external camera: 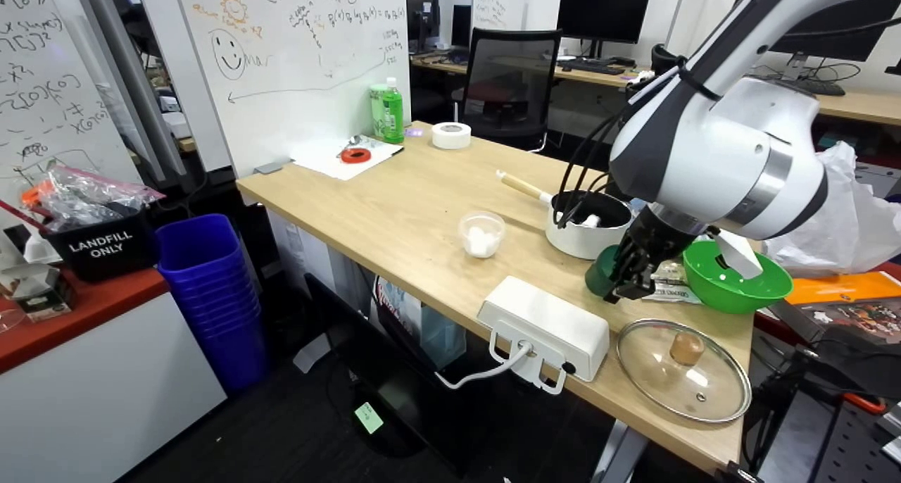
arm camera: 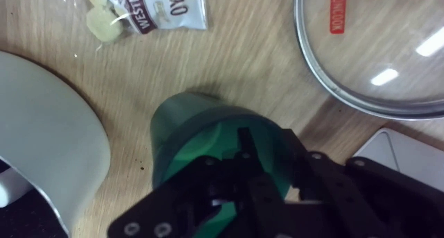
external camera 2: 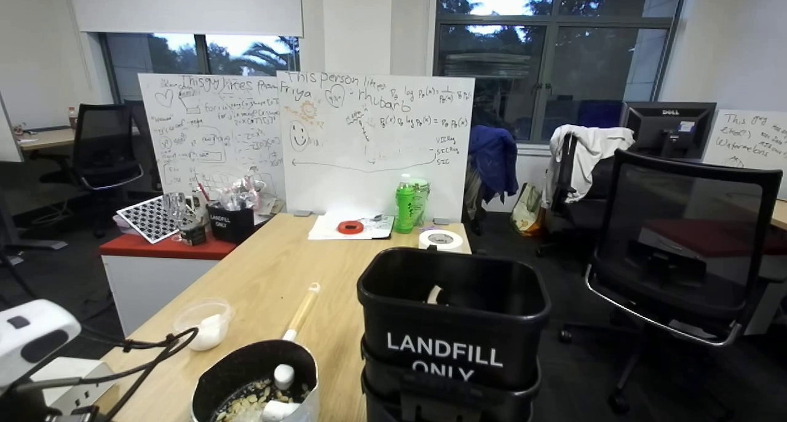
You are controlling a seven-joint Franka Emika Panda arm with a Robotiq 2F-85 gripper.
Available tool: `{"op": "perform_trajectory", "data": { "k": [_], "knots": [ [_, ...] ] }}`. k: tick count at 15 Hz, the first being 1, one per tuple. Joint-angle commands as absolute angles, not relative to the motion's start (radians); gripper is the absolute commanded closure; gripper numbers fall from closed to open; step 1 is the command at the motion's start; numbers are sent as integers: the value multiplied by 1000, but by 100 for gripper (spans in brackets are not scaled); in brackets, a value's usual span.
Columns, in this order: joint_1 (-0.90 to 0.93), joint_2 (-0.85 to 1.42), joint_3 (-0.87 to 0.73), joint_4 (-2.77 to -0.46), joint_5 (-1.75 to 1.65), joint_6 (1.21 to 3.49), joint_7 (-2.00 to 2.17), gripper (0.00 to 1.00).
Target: Pour the contents of the cup into the pot
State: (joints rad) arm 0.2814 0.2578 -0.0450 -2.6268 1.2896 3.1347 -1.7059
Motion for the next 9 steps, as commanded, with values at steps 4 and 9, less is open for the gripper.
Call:
{"op": "perform_trajectory", "data": {
  "k": [4,9],
  "knots": [
    [300,227,-96,-2637,1185,3103,-1578,100],
    [309,226,-113,-2645,1118,3064,-1483,47]
  ]
}}
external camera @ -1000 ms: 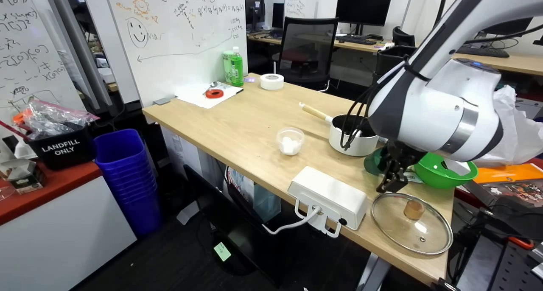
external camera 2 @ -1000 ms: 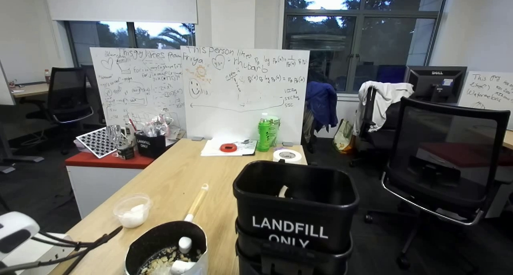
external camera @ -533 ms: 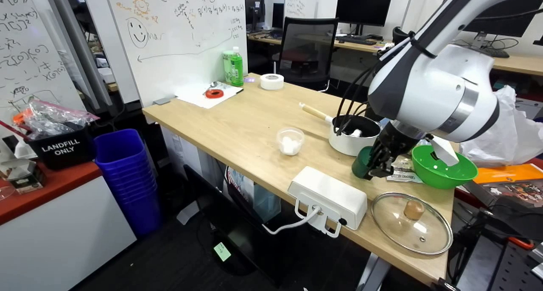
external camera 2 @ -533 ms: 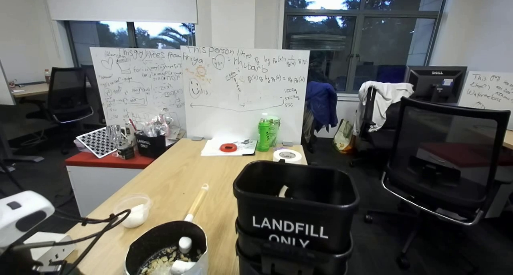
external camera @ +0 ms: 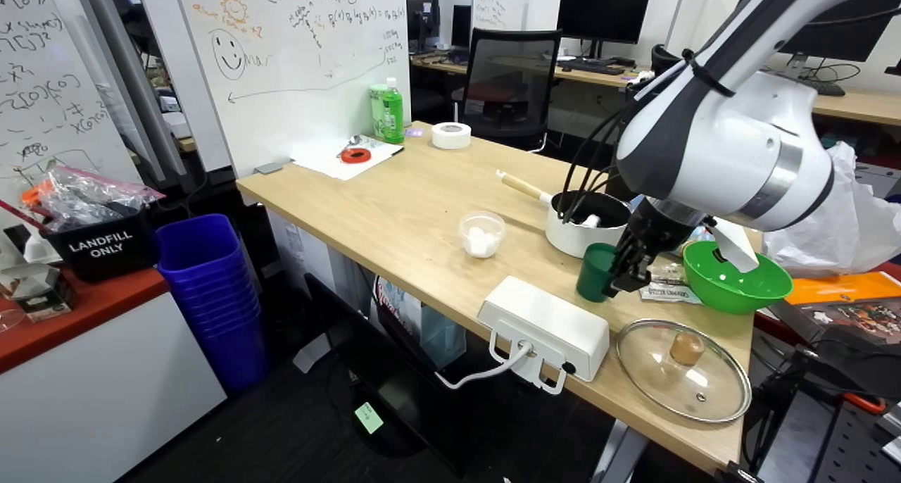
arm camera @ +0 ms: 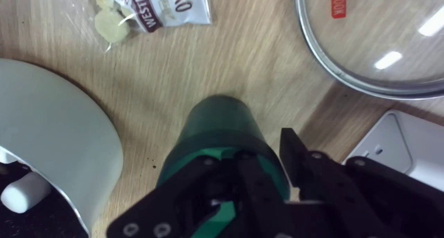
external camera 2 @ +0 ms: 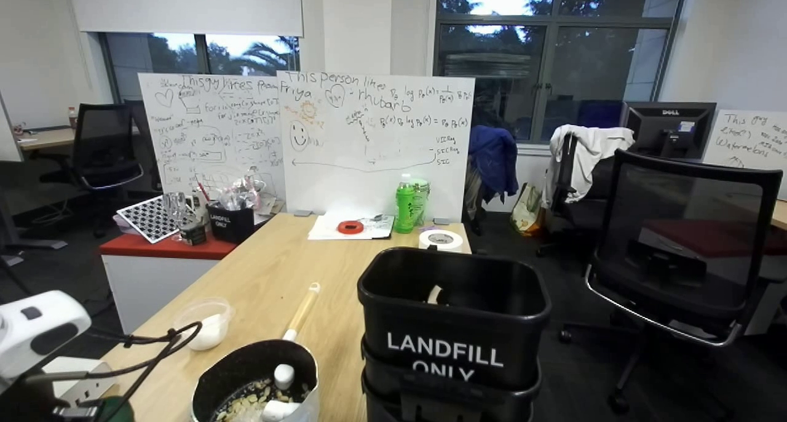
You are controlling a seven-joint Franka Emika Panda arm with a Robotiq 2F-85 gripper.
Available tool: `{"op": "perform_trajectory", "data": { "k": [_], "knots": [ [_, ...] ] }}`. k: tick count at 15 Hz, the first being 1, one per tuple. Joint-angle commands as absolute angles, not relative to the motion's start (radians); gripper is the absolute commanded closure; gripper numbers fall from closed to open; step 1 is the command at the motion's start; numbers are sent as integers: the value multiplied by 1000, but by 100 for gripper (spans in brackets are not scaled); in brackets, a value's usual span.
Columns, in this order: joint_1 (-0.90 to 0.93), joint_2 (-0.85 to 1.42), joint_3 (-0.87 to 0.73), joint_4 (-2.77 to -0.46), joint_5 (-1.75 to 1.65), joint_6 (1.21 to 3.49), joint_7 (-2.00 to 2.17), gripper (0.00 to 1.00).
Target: Pour the contents of the cup into the pot
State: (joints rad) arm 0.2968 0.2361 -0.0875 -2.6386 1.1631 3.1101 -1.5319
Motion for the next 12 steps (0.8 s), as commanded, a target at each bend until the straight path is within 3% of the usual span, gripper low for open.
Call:
{"op": "perform_trajectory", "data": {
  "k": [1,5,6,7,12],
  "knots": [
    [308,223,-115,-2644,1109,3048,-1469,41],
    [302,203,-113,-2638,1099,3031,-1444,13],
    [259,131,-33,-2698,950,3037,-1266,6],
    [368,112,-121,-2694,968,3029,-1280,2],
    [415,-7,-116,-2713,754,3025,-1011,0]
  ]
}}
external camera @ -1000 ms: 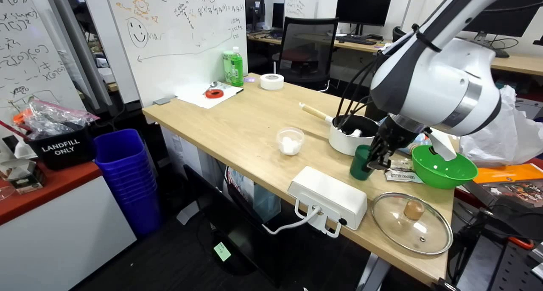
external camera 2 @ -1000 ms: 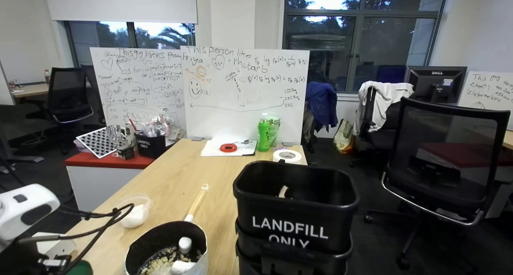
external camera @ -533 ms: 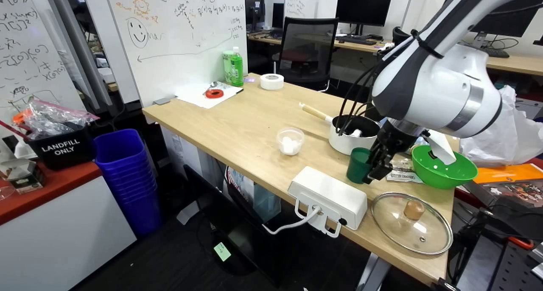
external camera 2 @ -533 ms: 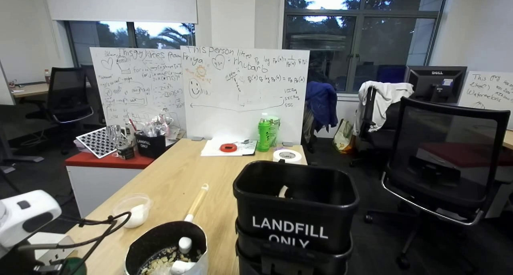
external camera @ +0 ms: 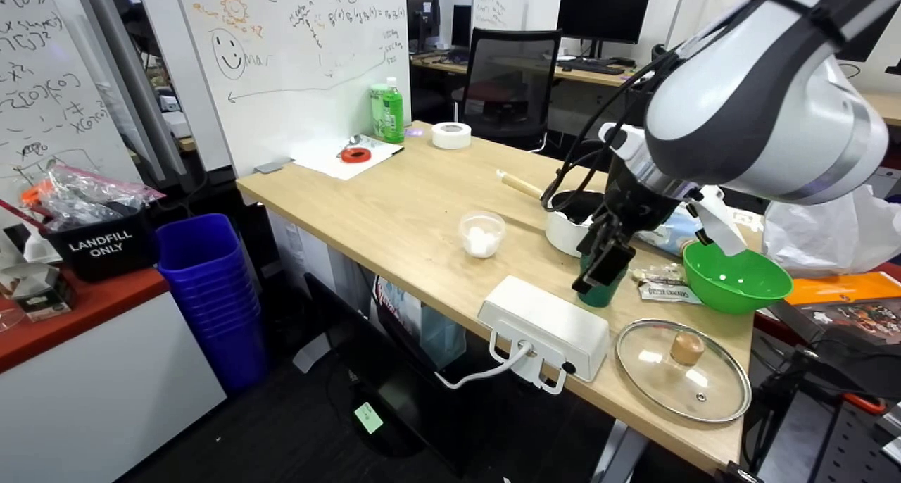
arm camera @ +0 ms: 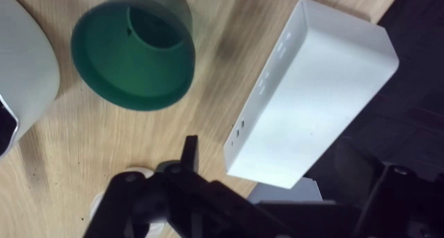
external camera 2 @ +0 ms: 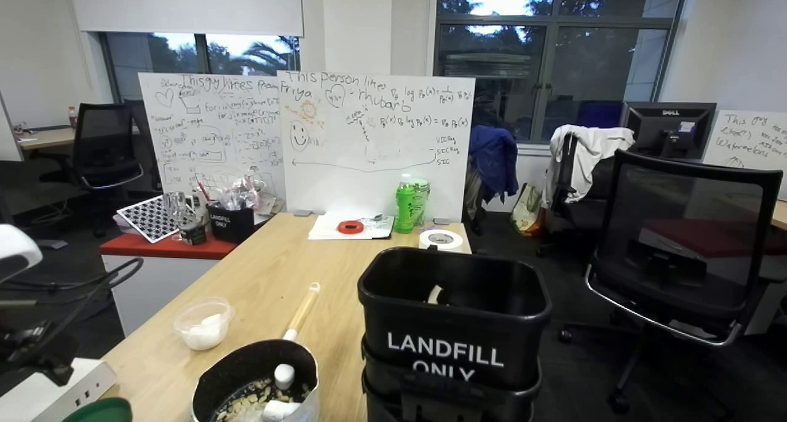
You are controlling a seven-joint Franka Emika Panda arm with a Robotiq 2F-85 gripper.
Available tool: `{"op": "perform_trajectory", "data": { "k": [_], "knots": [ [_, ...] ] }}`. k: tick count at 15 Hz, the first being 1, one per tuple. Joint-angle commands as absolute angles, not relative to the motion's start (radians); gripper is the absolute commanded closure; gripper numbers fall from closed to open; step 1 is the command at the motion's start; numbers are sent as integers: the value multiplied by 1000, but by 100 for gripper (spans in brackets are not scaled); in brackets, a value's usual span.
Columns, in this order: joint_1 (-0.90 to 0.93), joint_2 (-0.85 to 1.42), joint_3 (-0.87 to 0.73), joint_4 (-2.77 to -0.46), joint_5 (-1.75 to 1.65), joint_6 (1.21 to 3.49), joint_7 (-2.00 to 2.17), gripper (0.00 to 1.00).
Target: Pour the contents of the cup into the pot
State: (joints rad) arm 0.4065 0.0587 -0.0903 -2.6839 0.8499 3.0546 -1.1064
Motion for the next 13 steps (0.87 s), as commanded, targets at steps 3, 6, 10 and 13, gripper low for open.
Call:
{"op": "perform_trajectory", "data": {
  "k": [3,6,10,13],
  "knots": [
    [411,-5,-105,-2694,742,3045,-988,0],
    [411,-15,-108,-2696,735,3042,-979,0],
    [412,-10,-107,-2696,735,3043,-979,0],
    [412,-10,-107,-2696,735,3043,-979,0]
  ]
}}
